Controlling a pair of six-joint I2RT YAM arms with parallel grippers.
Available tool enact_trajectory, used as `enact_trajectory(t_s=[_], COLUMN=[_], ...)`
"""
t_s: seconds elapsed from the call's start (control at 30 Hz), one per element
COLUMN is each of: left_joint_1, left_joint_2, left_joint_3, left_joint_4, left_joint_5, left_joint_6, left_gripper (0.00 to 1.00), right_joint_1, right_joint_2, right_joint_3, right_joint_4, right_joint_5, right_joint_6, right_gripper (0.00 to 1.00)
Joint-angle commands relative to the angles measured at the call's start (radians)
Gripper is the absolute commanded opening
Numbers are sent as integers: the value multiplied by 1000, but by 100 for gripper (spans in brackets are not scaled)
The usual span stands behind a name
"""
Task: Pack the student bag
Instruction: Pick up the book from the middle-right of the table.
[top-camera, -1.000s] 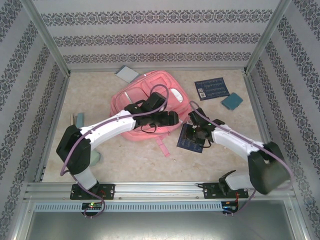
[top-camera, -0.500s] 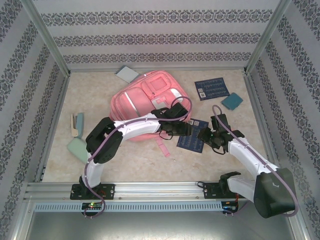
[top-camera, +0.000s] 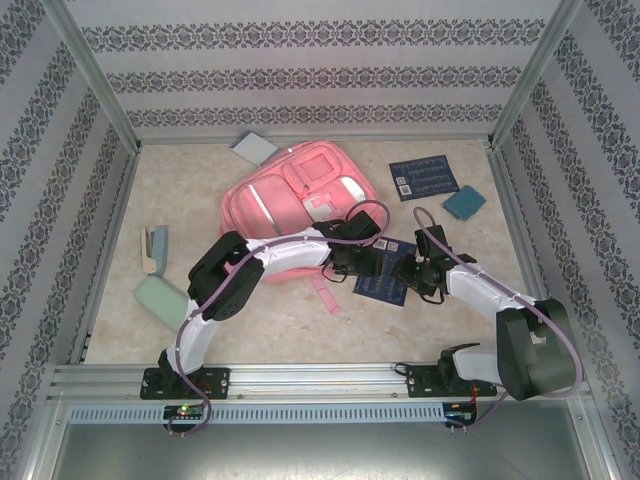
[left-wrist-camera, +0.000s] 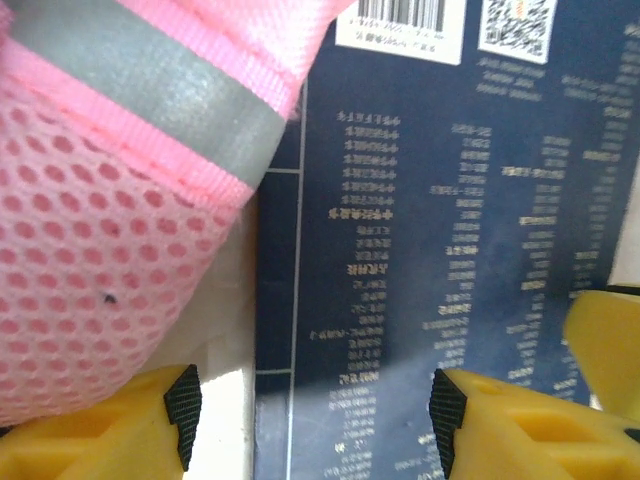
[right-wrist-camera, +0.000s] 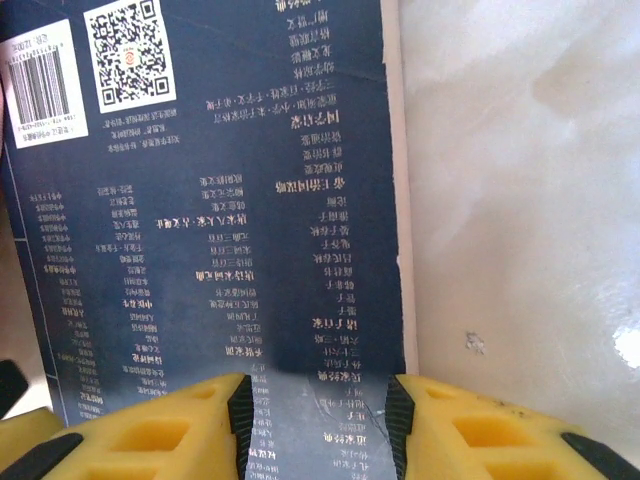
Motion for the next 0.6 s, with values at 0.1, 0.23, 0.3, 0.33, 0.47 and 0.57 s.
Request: enact_trajectory(t_s=[0.1, 0.23, 0.3, 0.33, 0.47, 0.57], left_joint_1=[-6, -6, -6, -6, -6, -6], left_joint_2=[44, 52, 52, 52, 50, 45], left_joint_3=[34, 33, 31, 34, 46, 50], left_joint_4=[-43, -42, -38, -37, -33, -27], left_joint_5=[-28, -18, -15, -12, 8, 19], left_joint_6=[30, 29, 29, 31, 33, 37], left_gripper=[65, 64, 64, 64, 63, 63], right_joint_1=[-9, -6, -7, -10, -18, -15], right_joint_2=[56, 29, 10, 9, 62, 85], right_joint_3=[27, 41, 47, 50, 70, 88], right_joint_4=[-33, -59, -78, -81, -104, -132], right_joint_5=[63, 66, 75, 74, 67, 79], right_joint_6=[2, 3, 5, 3, -4, -3], right_gripper=[43, 43, 44, 45, 44, 42])
